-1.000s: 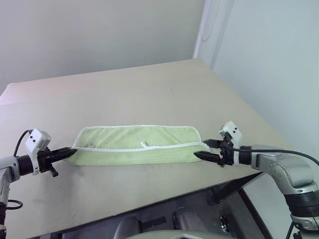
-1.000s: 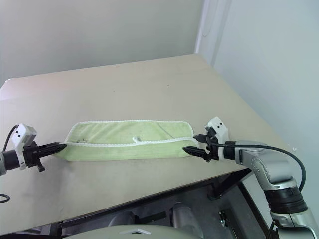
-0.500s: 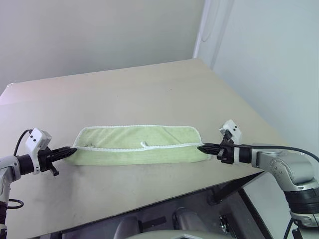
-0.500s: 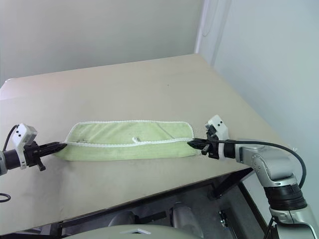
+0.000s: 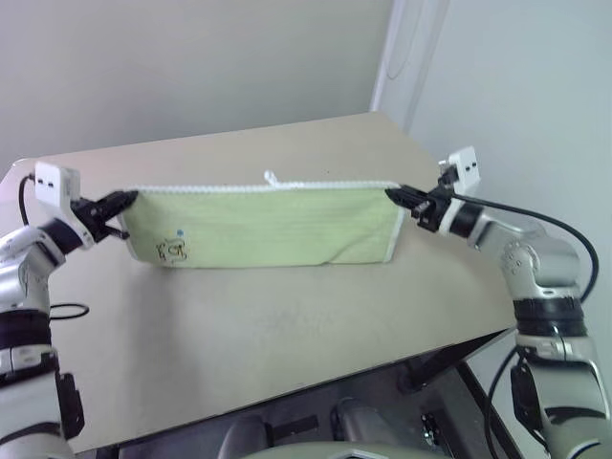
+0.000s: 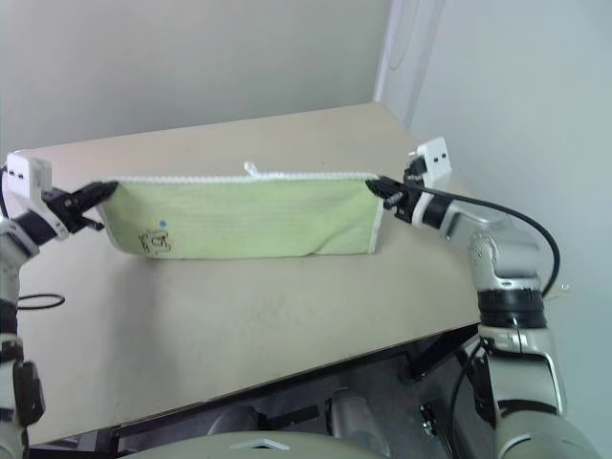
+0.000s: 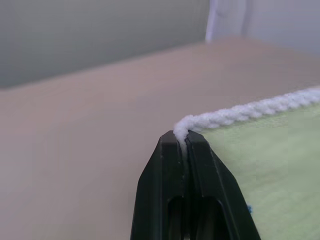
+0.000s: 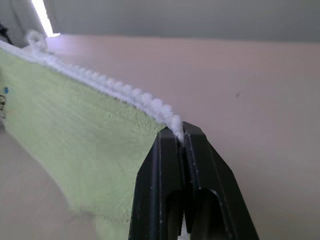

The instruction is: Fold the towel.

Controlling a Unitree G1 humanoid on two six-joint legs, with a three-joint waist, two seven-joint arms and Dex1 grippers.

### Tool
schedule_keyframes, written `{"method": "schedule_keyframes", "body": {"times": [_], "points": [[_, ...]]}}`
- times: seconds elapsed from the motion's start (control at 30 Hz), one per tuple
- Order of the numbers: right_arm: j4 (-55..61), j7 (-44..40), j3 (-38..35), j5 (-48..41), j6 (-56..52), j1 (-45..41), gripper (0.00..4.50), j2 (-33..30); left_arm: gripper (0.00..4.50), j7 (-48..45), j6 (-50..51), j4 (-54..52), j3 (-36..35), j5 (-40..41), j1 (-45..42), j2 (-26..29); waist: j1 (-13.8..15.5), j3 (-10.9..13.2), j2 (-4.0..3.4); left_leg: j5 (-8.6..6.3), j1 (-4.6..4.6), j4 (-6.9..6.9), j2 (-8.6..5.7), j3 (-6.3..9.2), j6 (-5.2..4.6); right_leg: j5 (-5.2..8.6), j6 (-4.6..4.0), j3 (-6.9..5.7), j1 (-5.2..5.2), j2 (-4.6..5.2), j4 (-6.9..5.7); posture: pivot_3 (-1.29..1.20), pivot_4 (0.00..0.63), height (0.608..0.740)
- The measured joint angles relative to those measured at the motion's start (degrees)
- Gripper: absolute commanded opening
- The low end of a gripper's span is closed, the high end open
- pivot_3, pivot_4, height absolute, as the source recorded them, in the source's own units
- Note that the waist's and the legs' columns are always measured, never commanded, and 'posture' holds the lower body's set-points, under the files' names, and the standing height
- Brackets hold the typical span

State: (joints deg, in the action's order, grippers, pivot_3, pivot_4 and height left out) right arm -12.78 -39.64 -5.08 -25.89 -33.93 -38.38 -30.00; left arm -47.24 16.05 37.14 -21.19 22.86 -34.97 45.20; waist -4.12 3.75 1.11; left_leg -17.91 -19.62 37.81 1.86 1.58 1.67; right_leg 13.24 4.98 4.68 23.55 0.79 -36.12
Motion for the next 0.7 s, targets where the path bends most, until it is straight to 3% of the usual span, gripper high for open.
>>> {"method": "schedule_keyframes", "body": {"times": [0.13,0.27,0.37,0.5,0.7], "points": [[-9.7,1.7,1.7,4.0,7.5,-7.6,0.04,3.1,0.00,3.4,-5.2,7.7,0.0,-1.4,-6.4,0.1,-0.1,0.0,-0.01,0.00,0.00,-0.17,0.00,0.01,0.00,-0.01,-0.01,0.01,0.05,0.00,0.01,0.00,0.000,0.740],[-12.4,1.5,1.6,4.4,11.0,-10.2,0.04,3.8,0.00,0.9,-7.7,9.0,0.0,-1.4,-5.8,1.6,0.0,0.0,0.00,0.01,-0.17,-0.48,0.00,0.02,0.01,0.00,-0.03,0.02,0.32,0.01,0.02,0.00,0.000,0.740],[-12.1,-0.3,1.4,3.7,11.6,-9.9,0.04,3.8,0.00,-3.4,-7.8,7.6,-0.7,0.1,-2.8,4.0,-0.1,0.0,-0.04,0.09,-0.82,-0.48,0.00,0.03,0.12,-0.02,-0.06,0.02,1.06,0.02,-0.09,0.00,0.000,0.740],[-12.0,-0.6,0.3,2.5,12.1,-9.7,0.04,4.1,0.00,-5.1,-6.9,5.2,-2.4,1.8,0.1,4.4,0.0,0.0,-0.04,0.10,-0.82,-0.46,-0.01,0.03,0.15,-0.03,-0.06,0.00,1.04,0.06,-0.09,0.00,0.000,0.740],[-18.9,0.2,0.2,3.3,16.4,-16.0,0.04,5.3,0.00,-2.3,-10.0,8.6,-1.7,0.2,-5.1,4.6,0.1,0.0,-0.04,0.16,-0.72,-0.34,-0.02,0.09,0.21,-0.11,-0.12,-0.05,0.90,0.01,-0.11,0.00,0.000,0.740]]}}
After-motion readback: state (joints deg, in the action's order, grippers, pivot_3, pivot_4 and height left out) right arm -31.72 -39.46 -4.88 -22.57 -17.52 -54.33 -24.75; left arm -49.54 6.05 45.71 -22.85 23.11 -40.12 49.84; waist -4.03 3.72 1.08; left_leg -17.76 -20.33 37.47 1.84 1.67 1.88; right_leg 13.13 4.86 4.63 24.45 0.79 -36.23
